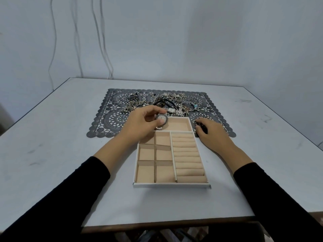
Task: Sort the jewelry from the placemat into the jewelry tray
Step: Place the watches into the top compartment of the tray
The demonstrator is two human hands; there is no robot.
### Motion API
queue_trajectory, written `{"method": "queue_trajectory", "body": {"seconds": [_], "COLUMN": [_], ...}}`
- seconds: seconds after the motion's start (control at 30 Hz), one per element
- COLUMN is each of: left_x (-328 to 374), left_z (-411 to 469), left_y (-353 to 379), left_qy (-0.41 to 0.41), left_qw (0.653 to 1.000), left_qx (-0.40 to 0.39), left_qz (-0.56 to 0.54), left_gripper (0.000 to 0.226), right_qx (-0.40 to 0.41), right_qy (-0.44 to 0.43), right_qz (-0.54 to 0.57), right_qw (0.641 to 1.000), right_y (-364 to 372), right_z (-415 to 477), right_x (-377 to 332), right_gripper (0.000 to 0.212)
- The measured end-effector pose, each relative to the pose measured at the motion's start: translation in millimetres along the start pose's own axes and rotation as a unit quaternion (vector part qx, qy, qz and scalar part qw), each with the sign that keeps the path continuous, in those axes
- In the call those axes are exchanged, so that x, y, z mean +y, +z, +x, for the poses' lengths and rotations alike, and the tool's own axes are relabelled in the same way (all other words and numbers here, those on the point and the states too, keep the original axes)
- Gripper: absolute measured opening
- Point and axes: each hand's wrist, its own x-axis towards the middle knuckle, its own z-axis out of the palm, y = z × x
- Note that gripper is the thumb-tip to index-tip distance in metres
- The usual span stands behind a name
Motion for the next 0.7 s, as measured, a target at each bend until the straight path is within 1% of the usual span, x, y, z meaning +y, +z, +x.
{"method": "queue_trajectory", "body": {"seconds": [0.27, 0.4, 0.57, 0.7], "left_x": [-5.0, -2.6, -3.6, -10.3], "left_z": [5.6, 10.0, 16.1, 21.7], "left_y": [-6.4, -8.2, -15.3, -21.6], "left_qy": [0.031, 0.091, 0.121, 0.116], "left_qw": [0.996, 0.981, 0.965, 0.960], "left_qx": [-0.013, -0.035, -0.059, -0.066], "left_qz": [0.083, 0.168, 0.224, 0.245], "left_gripper": [0.025, 0.022, 0.019, 0.018], "right_qx": [0.002, 0.001, 0.000, -0.001], "right_qy": [0.002, 0.004, 0.004, 0.007], "right_qz": [0.008, 0.009, 0.004, 0.006], "right_qw": [1.000, 1.000, 1.000, 1.000], "right_y": [-0.9, -2.0, -1.5, -1.5], "right_z": [-1.0, -1.0, -0.4, -0.3], "right_x": [-1.9, -2.6, -2.3, -1.7], "right_gripper": [0.030, 0.030, 0.030, 0.030]}}
